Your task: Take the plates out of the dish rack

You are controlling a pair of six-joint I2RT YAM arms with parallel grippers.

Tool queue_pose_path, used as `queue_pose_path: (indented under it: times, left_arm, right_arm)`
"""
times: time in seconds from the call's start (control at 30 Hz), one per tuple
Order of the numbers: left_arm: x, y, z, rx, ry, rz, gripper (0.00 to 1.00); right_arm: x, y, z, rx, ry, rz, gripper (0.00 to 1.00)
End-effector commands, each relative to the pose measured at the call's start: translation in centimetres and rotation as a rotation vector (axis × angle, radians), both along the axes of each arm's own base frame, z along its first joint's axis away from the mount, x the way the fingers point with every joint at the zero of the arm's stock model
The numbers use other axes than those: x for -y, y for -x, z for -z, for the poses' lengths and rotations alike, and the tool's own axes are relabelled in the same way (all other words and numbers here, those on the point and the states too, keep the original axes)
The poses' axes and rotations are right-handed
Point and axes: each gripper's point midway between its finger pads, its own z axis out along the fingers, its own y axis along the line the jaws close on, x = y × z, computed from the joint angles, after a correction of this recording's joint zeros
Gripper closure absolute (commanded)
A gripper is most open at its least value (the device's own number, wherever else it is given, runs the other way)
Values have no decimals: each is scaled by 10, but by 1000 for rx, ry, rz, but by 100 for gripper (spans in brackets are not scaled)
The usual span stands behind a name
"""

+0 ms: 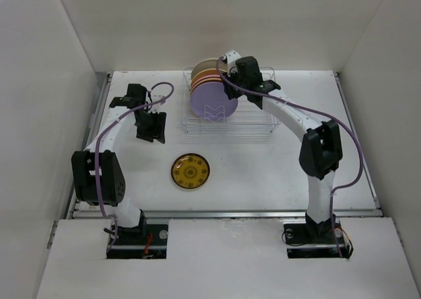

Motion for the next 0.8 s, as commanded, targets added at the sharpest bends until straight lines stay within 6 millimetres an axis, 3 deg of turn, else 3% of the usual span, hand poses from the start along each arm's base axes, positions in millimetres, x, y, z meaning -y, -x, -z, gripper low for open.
queue_pose_path:
  times: [0.0, 0.13, 0.27, 0.37, 0.43, 0.53, 0.63, 0.67, 0.77]
  left_arm:
    - [-8, 4, -2, -12, -27, -34, 53]
    - [-9, 6, 4, -32, -35, -47, 53]
    - [-12, 4, 4, -22, -53, -53, 53]
    - [-12, 4, 7, -31, -54, -53, 53]
    - [-14, 6, 10, -39, -63, -56, 53]
    - [-14, 6, 10, -39, -63, -56, 53]
    - [-14, 6, 10, -39, -63, -56, 53]
    - [-14, 6, 7, -30, -62, -56, 53]
    - [-16, 8, 8, -38, -72, -58, 53]
  right_arm:
    - [-9, -11, -29, 94, -25, -20, 56]
    - [-16, -11, -25, 87, -38, -49, 59]
    - [-20, -11, -21, 83, -46, -67, 69]
    - [-21, -12, -12, 72, -40, -67, 69]
    - [-19, -17, 8, 46, -17, -51, 67]
    - [-20, -21, 16, 39, -8, -43, 67]
    - [-15, -24, 21, 31, -4, -34, 60]
    - [-17, -25, 17, 37, -12, -41, 52]
    - [-19, -24, 17, 35, -16, -50, 48]
